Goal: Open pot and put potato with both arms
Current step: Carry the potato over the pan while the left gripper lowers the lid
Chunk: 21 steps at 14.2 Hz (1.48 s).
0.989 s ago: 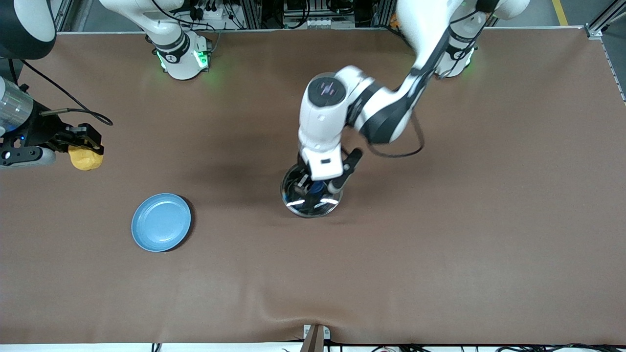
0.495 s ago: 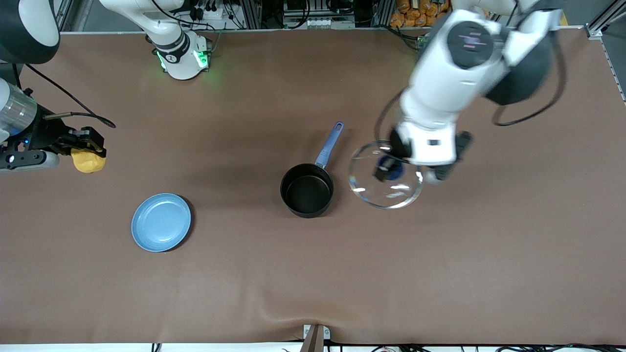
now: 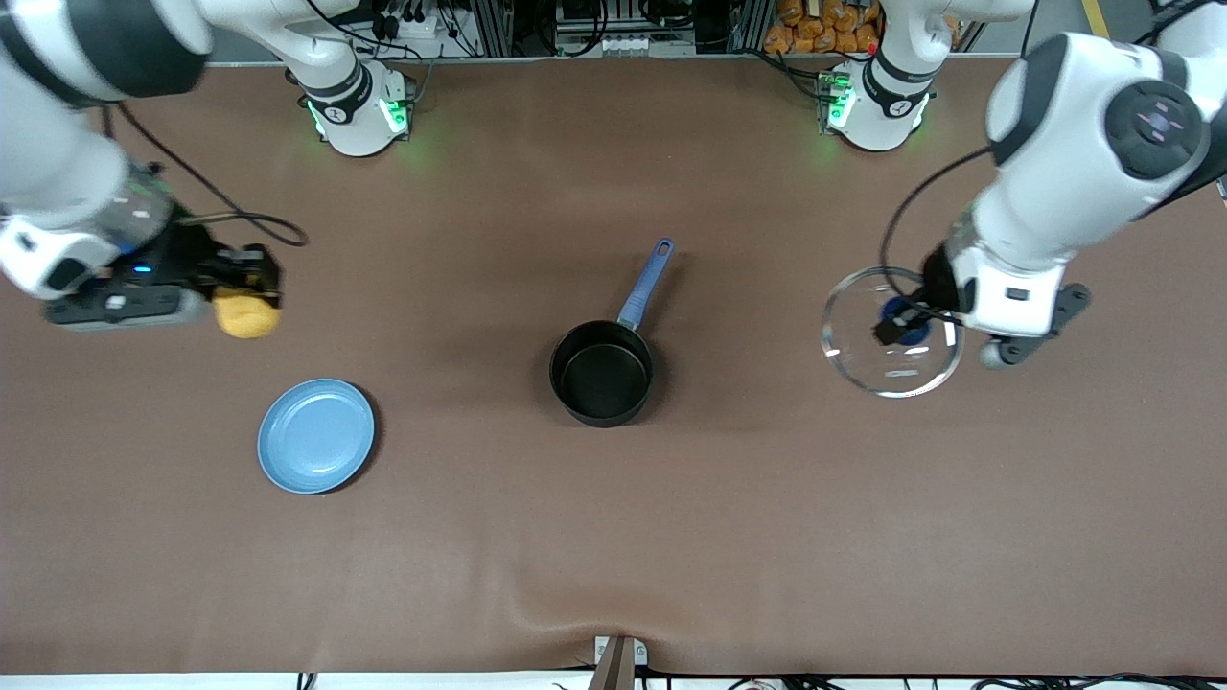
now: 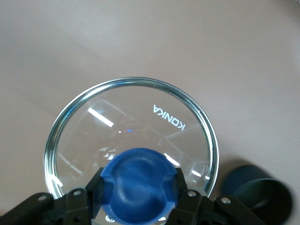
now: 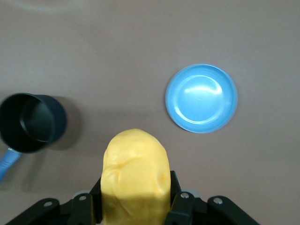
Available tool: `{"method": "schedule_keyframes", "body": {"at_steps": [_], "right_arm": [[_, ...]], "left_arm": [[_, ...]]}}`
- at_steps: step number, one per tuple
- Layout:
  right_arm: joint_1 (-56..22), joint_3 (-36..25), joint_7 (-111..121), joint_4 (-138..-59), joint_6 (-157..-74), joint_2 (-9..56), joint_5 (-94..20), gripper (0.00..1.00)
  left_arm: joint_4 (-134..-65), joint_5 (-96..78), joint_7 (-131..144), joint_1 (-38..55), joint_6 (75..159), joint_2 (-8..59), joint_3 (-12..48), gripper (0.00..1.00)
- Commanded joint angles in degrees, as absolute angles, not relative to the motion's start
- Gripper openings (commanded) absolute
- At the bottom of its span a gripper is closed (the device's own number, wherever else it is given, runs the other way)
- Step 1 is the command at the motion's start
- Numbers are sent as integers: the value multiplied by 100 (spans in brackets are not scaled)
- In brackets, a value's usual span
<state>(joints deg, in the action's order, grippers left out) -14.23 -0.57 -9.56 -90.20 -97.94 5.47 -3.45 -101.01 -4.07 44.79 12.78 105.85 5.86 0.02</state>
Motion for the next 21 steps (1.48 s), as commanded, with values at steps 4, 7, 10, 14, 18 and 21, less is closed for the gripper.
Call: {"method": "schedule_keyframes", "body": {"at_steps": [4, 7, 10, 14, 18, 21], "right_arm": [[-2450, -114, -1897, -7998, -10176, 1800, -203, 0], [-3065, -105, -2784, -7946, -10563, 2292, 113, 0], [-3637, -114, -3470, -7919, -11029, 2828, 342, 0], [-3850, -114, -3595, -7928, -11460, 3269, 387, 0], [-4034, -123, -3875, -7928, -12241, 3848, 404, 0], [-4095, -123, -3929, -7928, -12656, 4086, 404, 0]], "left_arm": [[-11985, -519, 2980, 422, 11747, 211, 53, 0], [-12715, -483, 2516, 256, 12723, 298, 53, 0], [-13427, -483, 2066, 149, 13778, 413, 53, 0], [-13711, -475, 1820, 150, 14851, 991, 62, 0], [-13588, -466, 1802, 167, 15284, 1415, 70, 0], [-13404, -527, 1854, 185, 15284, 1547, 114, 0]]}}
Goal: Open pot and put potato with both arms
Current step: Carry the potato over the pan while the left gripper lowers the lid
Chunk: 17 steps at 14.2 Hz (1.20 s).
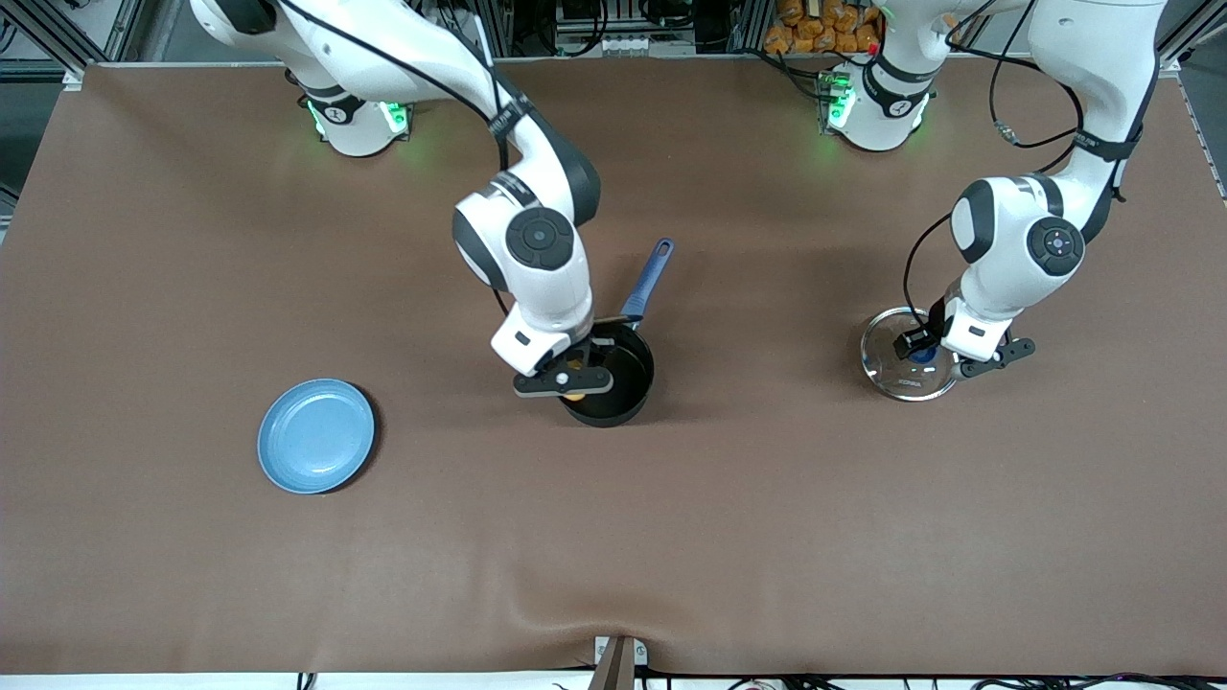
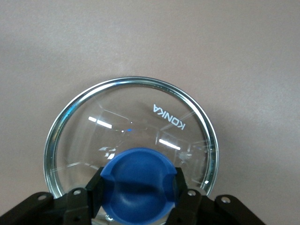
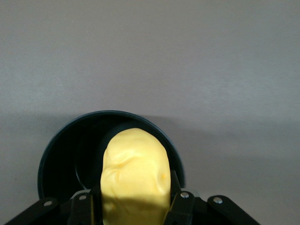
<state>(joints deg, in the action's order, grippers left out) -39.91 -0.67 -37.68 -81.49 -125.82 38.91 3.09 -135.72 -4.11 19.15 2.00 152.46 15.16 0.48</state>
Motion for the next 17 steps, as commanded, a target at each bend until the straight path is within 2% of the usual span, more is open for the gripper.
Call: {"method": "schedule_keyframes", "body": {"at_steps": [1, 5, 6, 7, 8, 14, 16, 17], "right_arm": [[-4122, -123, -3937, -7928, -12674, 4130, 413, 0], [-4184, -132, -4007, -7928, -12779, 4280, 466, 0], [-4192, -132, -4017, -7928, -12866, 4367, 475, 0], [-4236, -132, -4069, -7928, -12963, 4420, 475, 0], [-4236, -132, -4139, -7936, -13077, 4508, 483, 0], [-4263, -132, -4183, -7963, -13289, 4693, 475, 0], [-4263, -132, -4192, -7972, -13298, 4746, 475, 5], [-4263, -132, -4192, -7972, -13315, 4763, 475, 13]], "left_arm": [[-13377, -580, 1863, 193, 15284, 1564, 123, 0], [-13289, -835, 1863, 220, 15284, 1643, 255, 0], [-13289, -835, 1863, 220, 15275, 1644, 255, 7], [-13289, -835, 1820, 220, 15275, 1652, 255, 44], [-13280, -835, 1811, 220, 15275, 1652, 255, 99], [-13105, -835, 1837, 211, 14987, 1372, 255, 100], [-12825, -826, 1837, 202, 14321, 1039, 255, 100], [-12536, -774, 1863, 202, 13787, 889, 246, 100]]}}
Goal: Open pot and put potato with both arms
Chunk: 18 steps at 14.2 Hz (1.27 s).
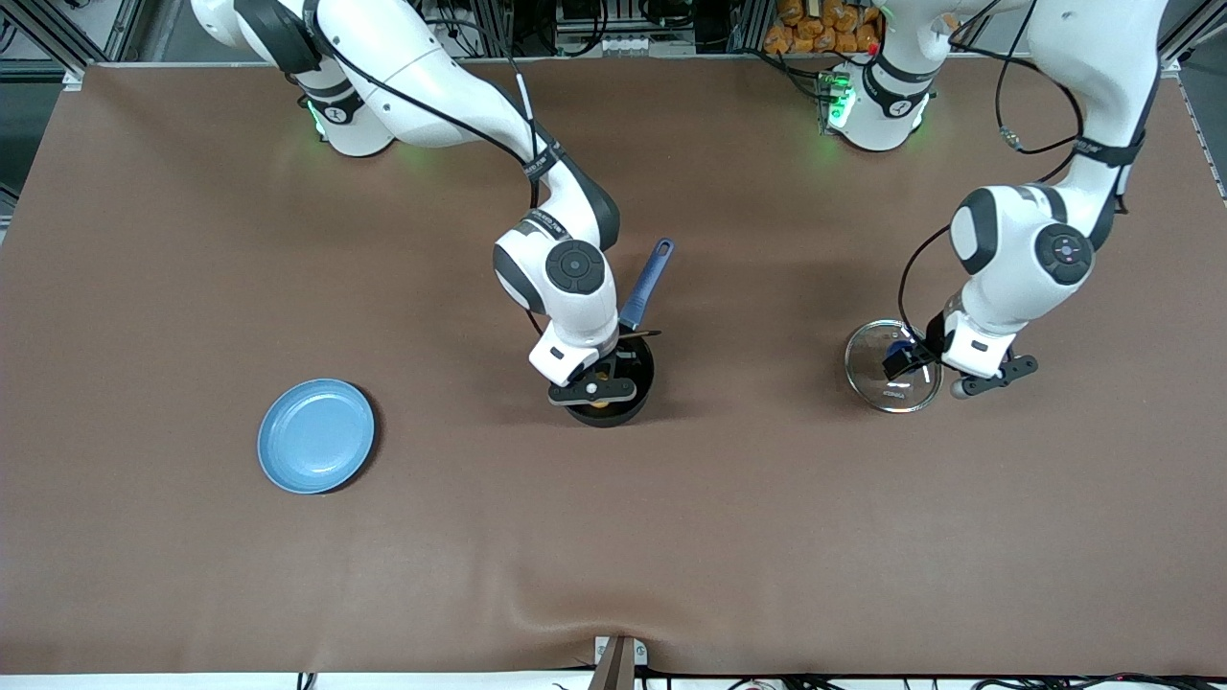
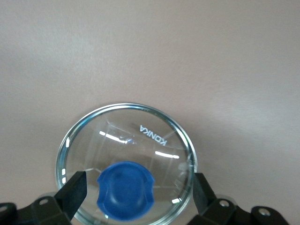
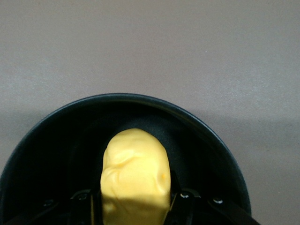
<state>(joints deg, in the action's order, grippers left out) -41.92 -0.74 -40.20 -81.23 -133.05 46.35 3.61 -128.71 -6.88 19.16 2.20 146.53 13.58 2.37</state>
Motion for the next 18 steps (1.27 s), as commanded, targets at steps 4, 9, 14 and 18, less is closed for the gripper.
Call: {"method": "schedule_keyframes", "body": {"at_steps": [4, 9, 14, 18], "right_arm": [[-4263, -132, -4342, -7972, -13333, 4781, 466, 76], [-4210, -132, -4316, -7937, -13272, 4711, 448, 75], [-3982, -115, -4237, -7814, -12352, 4158, 369, 73], [-3649, -88, -3561, -7708, -11121, 3193, 10, 73]], "left_arm": [[-11087, -503, 1863, 149, 11607, 484, 202, 100], [-9503, -114, 1732, 149, 9670, 413, 193, 100], [-8852, 210, 1169, 158, 8965, 369, 263, 100], [-8728, 228, 1169, 202, 8842, 212, 281, 100]]}}
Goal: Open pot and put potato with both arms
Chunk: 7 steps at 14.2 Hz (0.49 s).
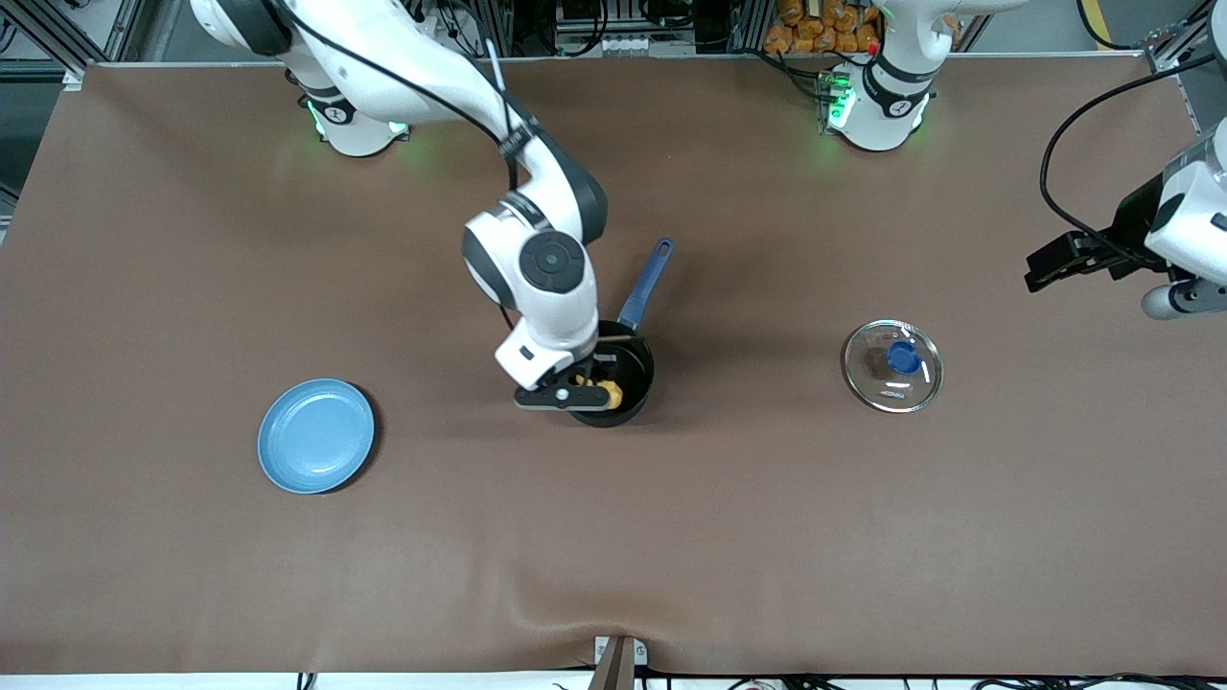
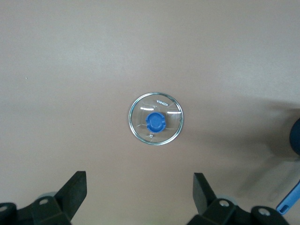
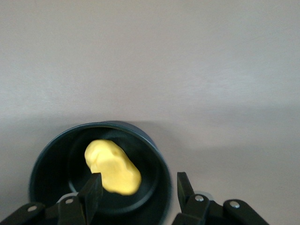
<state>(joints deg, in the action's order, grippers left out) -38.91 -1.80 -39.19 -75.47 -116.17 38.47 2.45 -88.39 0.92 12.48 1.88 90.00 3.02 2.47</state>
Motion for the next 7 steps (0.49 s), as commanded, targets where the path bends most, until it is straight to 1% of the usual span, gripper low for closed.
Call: {"method": "schedule_keyframes", "body": {"at_steps": [1, 3, 5, 6, 7], "right_arm": [[-3508, -97, -3377, -7708, -10788, 2886, -61, 74], [-3209, -88, -3156, -7708, -10102, 2341, -97, 75], [-2954, -105, -2972, -7699, -9618, 1892, -97, 81], [-2797, -114, -2805, -7699, -9363, 1690, -97, 94], [-2621, -123, -2560, -7638, -9099, 1513, -105, 100]], "left_arm": [[-8710, 220, 1169, 211, 8833, 176, 281, 100], [-8675, 229, 1169, 211, 8798, 167, 360, 100], [-8710, 246, 1143, 202, 8728, 132, 474, 100], [-8745, 281, 1021, 159, 8728, 71, 518, 100], [-8806, 273, 880, 141, 8728, 44, 519, 100]]}}
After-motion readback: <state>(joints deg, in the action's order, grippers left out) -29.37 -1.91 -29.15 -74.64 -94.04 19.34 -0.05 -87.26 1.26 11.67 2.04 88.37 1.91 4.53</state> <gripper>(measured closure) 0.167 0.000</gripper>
